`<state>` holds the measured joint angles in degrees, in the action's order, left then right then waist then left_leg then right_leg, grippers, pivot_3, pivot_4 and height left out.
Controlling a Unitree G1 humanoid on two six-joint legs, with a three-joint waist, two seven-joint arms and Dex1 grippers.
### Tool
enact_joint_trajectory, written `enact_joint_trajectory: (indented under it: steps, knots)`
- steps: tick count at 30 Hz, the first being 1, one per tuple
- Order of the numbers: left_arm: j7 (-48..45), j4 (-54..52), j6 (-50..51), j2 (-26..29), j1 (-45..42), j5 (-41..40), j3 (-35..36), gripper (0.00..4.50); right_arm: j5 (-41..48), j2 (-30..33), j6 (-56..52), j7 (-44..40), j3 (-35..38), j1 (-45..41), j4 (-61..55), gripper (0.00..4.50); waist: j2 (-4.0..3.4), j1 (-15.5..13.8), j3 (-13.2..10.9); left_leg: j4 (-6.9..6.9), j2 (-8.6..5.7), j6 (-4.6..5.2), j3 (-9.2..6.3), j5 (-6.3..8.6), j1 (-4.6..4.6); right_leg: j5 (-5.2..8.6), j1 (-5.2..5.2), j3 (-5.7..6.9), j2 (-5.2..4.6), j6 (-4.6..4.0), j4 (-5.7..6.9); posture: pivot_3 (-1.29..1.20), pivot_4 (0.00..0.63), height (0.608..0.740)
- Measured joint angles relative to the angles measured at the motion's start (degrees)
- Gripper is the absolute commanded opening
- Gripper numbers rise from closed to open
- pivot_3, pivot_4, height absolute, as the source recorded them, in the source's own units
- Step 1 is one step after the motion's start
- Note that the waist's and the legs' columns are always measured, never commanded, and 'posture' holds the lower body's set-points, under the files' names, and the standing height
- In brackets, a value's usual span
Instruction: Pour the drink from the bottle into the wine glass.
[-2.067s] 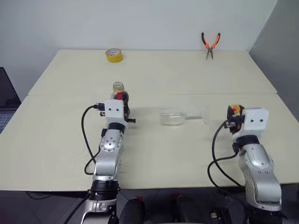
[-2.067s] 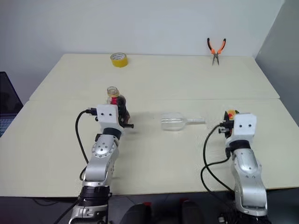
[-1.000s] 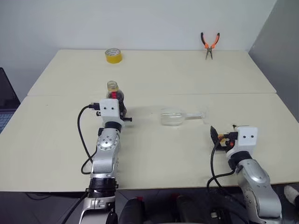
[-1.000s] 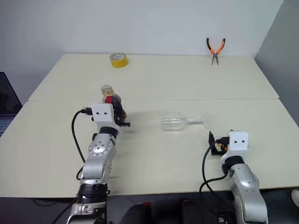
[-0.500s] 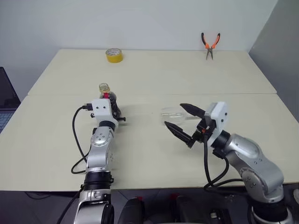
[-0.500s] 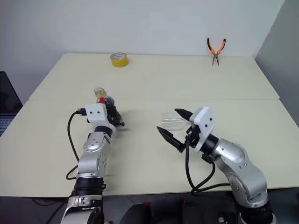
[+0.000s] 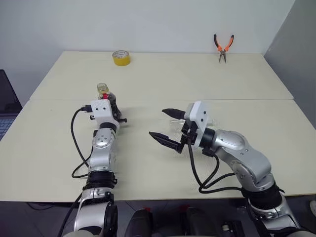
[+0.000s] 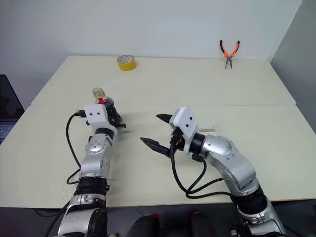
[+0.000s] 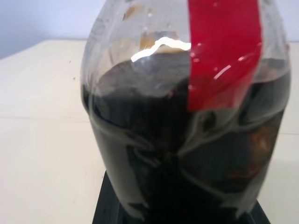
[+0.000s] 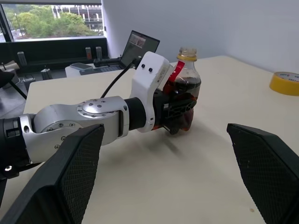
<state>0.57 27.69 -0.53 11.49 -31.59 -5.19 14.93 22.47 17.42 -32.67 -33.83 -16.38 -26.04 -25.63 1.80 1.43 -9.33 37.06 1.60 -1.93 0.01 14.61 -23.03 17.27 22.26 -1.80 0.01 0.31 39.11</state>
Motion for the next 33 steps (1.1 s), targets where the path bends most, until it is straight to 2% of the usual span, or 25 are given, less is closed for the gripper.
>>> enact_joint_trajectory:
  steps: [5, 15, 17, 25, 33]
  knots:
    - [0.05, 4.88, -3.07, 0.92, -2.19, -0.24, 0.69, 0.74, -0.95, -0.31, 0.24, -0.07, -0.32, -0.12, 0.25, 4.5, 0.0, 0.01, 0.0, -0.01, 0.01, 0.0, 0.0, 0.0, 0.01, 0.0, 0.0, 0.01, 0.01, -0.01, 0.01, 0.0, 0.15, 0.74]
    - [-0.21, 6.72, -5.2, 0.91, -2.49, -0.51, 0.66, 3.96, -0.97, -0.05, 0.24, -0.12, -0.31, -0.12, 0.26, 4.5, 0.0, 0.01, 0.01, 0.0, 0.01, 0.0, -0.01, 0.0, 0.02, -0.01, 0.0, 0.02, 0.0, -0.01, 0.05, 0.0, 0.15, 0.74]
    - [-0.47, 6.09, -5.19, 0.89, -1.83, -0.54, 0.54, 4.49, -0.96, 0.01, 0.23, -0.1, -0.3, -0.12, 0.26, 4.5, 0.0, 0.03, 0.01, -0.01, 0.01, -0.01, 0.0, 0.0, 0.02, -0.01, 0.0, 0.01, 0.0, -0.01, 0.04, 0.0, 0.15, 0.74]
    - [-3.55, -6.97, -2.0, 0.6, 8.06, -0.41, -2.52, 4.49, -1.24, 3.01, 0.22, -0.03, 0.21, 1.24, -1.01, 4.5, 0.0, 0.06, 0.01, -0.01, 0.02, -0.01, 0.0, 0.0, 0.02, -0.01, 0.0, -0.02, -0.01, -0.02, 0.06, 0.0, 0.15, 0.74]
    - [-8.35, -25.39, 9.32, 3.17, 21.29, -0.77, -5.22, 4.49, -6.86, 8.5, 2.49, 3.18, 4.51, 11.56, -4.88, 4.5, 0.0, 0.08, 0.02, -0.04, 0.04, 0.0, 0.0, 0.0, 0.08, 0.0, -0.03, -0.03, 0.01, -0.02, 0.08, 0.0, 0.15, 0.74]
